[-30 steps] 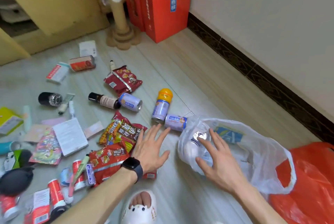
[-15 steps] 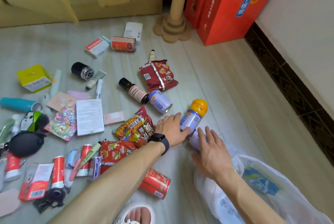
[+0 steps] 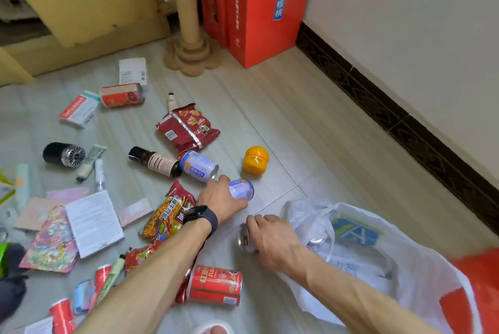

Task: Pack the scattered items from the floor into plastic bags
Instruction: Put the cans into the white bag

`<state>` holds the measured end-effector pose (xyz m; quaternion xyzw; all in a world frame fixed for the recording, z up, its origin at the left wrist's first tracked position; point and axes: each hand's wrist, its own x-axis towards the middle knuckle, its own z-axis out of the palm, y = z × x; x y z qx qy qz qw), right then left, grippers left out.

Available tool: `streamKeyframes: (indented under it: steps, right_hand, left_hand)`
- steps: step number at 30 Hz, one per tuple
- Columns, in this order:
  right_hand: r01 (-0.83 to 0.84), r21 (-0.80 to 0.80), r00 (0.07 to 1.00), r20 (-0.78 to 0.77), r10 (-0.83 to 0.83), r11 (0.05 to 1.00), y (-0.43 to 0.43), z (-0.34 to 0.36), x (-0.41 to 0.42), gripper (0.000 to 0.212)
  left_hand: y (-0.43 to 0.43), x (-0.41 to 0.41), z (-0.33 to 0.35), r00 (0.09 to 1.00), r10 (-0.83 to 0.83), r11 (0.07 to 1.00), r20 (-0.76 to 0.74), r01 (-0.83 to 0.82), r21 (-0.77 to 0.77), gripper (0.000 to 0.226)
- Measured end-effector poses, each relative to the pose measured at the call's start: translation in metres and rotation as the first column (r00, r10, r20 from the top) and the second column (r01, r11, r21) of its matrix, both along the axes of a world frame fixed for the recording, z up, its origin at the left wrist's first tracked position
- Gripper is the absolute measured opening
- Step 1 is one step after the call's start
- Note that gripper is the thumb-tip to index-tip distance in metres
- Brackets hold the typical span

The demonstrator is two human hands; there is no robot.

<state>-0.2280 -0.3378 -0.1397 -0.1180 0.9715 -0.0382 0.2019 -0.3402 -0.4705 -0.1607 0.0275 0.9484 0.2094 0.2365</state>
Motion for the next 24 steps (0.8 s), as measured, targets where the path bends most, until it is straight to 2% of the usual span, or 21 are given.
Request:
streamKeyframes:
  steps: [3, 4, 6, 9, 12, 14, 17, 20, 22, 24]
  right_hand:
    - [0.182, -0.293, 0.983, 0.058, -0.173, 0.939, 0.012, 0.044, 0.035, 0.052]
    - [0.278, -0.394, 0.960, 0.079, -0.269, 0.876, 0.015, 0.057, 0.051, 0.057]
    - [0.475, -0.549, 0.866, 0.156, -0.474, 0.687, 0.023, 0.081, 0.084, 0.064]
    - [0.674, -0.677, 0.582, 0.238, -0.777, 0.298, 0.035, 0.101, 0.140, 0.062]
    - [0.612, -0.782, 0.273, 0.345, -0.898, -0.114, 0.051, 0.106, 0.180, 0.052]
    - [0.560, -0.784, 0.120, 0.396, -0.910, -0.267, 0.067, 0.101, 0.199, 0.046]
    - [0.597, -0.749, -0.004, 0.356, -0.934, -0.288, 0.090, 0.088, 0.220, 0.041]
    - [0.678, -0.694, -0.039, 0.295, -0.955, -0.242, 0.112, 0.075, 0.228, 0.044]
    - [0.734, -0.650, -0.033, 0.257, -0.966, -0.198, 0.126, 0.066, 0.225, 0.043]
    - [0.778, -0.614, -0.009, 0.200, -0.980, -0.132, 0.138, 0.053, 0.216, 0.048]
  left_hand:
    - [-0.014, 0.006, 0.036, 0.997, -0.063, 0.995, -0.043, 0.066, 0.081, 0.056]
    - [-0.015, 0.010, 0.048, 0.995, -0.079, 0.990, -0.062, 0.086, 0.111, 0.058]
    - [-0.008, 0.021, 0.073, 0.986, -0.129, 0.974, -0.108, 0.146, 0.172, 0.063]
    - [0.023, 0.043, 0.103, 0.953, -0.256, 0.929, -0.165, 0.289, 0.232, 0.064]
    - [0.070, 0.071, 0.123, 0.883, -0.412, 0.839, -0.225, 0.464, 0.284, 0.061]
    - [0.108, 0.095, 0.126, 0.790, -0.557, 0.739, -0.254, 0.612, 0.283, 0.062]
    - [0.159, 0.129, 0.112, 0.599, -0.774, 0.580, -0.205, 0.801, 0.150, 0.060]
    - [0.192, 0.150, 0.082, 0.443, -0.888, 0.448, -0.123, 0.894, -0.023, 0.047]
    - [0.206, 0.154, 0.060, 0.415, -0.905, 0.423, -0.088, 0.901, -0.098, 0.041]
    - [0.210, 0.152, 0.044, 0.427, -0.900, 0.435, -0.084, 0.885, -0.167, 0.044]
